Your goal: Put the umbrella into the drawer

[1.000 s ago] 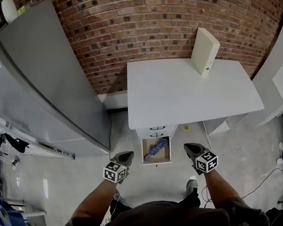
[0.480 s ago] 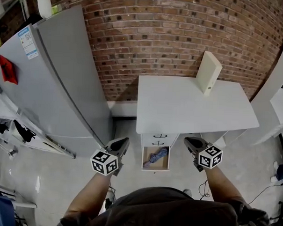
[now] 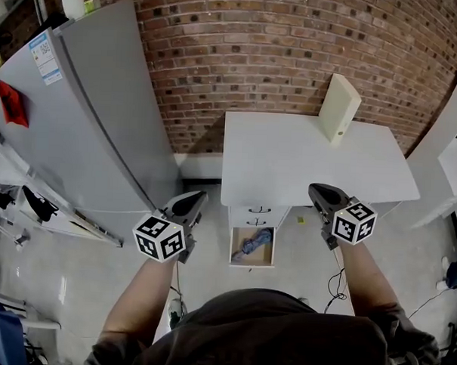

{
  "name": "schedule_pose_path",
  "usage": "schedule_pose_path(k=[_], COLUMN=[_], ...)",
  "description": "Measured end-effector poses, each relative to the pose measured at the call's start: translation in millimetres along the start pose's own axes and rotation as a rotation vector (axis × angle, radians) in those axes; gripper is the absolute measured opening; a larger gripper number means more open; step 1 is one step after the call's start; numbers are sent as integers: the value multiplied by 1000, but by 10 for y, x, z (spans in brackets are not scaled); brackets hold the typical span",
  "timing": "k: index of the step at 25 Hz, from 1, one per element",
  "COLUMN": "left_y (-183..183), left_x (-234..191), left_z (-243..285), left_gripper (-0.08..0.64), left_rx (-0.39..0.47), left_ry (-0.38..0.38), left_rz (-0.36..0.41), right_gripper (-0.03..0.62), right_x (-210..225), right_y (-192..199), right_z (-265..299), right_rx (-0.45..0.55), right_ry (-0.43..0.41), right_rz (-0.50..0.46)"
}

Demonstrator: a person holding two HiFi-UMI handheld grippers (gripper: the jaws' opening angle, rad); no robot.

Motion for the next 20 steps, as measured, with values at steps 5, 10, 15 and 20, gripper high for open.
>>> schedule_pose_path(k=[5, 10, 15, 20], left_y=[-100, -100, -125, -125], left_x=[-23, -18, -40, -30], left_z=[-40, -49, -52, -55], left_gripper=[5, 5, 5, 5], left_rx=[16, 6, -5, -4], left_ry=[-11, -9, -12, -16], left_rz=[28, 41, 56, 54], right_gripper=[-8, -8, -8, -8], right_x=[-41, -105, -142, -139], right_y=[-138, -59, 2, 27], right_z=[65, 80, 60, 17], right_rx=[14, -2, -8, -4], right_ry=[-1, -11, -16, -15], right_rz=[-6, -5, 12, 23])
Point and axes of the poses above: the fingertips, and each gripper's own axes: z forward along the fingers, x to its right, y out of its underside, the point moved 3 cm from there along -z, backward along the fingers, and after that the axes turned 5 degrees about -z, right-handed, at the moved point
